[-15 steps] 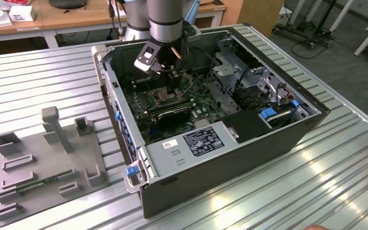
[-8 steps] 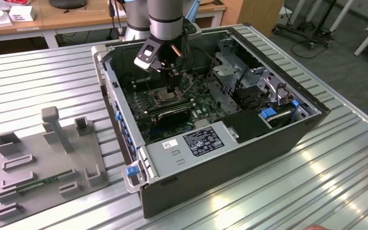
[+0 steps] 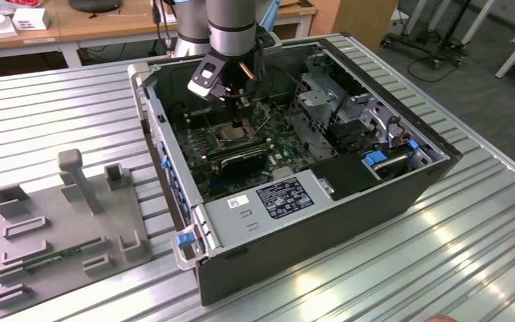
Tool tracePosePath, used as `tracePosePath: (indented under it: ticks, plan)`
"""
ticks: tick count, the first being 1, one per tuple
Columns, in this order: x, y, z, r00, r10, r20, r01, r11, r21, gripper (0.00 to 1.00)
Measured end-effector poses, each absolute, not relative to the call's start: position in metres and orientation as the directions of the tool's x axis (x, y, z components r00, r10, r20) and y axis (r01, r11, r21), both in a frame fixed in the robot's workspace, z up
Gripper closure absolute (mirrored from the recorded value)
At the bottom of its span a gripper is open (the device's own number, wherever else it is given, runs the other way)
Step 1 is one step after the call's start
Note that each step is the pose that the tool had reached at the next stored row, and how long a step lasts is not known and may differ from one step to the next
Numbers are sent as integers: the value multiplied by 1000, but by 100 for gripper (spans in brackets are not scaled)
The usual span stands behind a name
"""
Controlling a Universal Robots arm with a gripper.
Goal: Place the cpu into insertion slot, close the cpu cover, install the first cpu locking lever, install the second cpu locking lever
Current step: 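Place the cpu into insertion slot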
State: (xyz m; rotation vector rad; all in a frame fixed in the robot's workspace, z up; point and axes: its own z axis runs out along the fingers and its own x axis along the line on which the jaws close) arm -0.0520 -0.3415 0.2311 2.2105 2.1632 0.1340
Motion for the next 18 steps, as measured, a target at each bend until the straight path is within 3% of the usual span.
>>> tracePosePath:
  ticks: [3, 6, 10, 16, 18]
  plan:
    - [-52, -341, 231, 20, 999, 30, 995, -23, 93, 58]
    - [-52, -341, 231, 20, 999, 30, 995, -23, 93, 76]
    - [-52, -341, 231, 20, 999, 30, 995, -23, 93, 88]
    - [-52, -341, 231, 20, 999, 30, 995, -23, 92, 90]
    - [-52, -341, 231, 21, 999, 29, 997, -23, 73, 90]
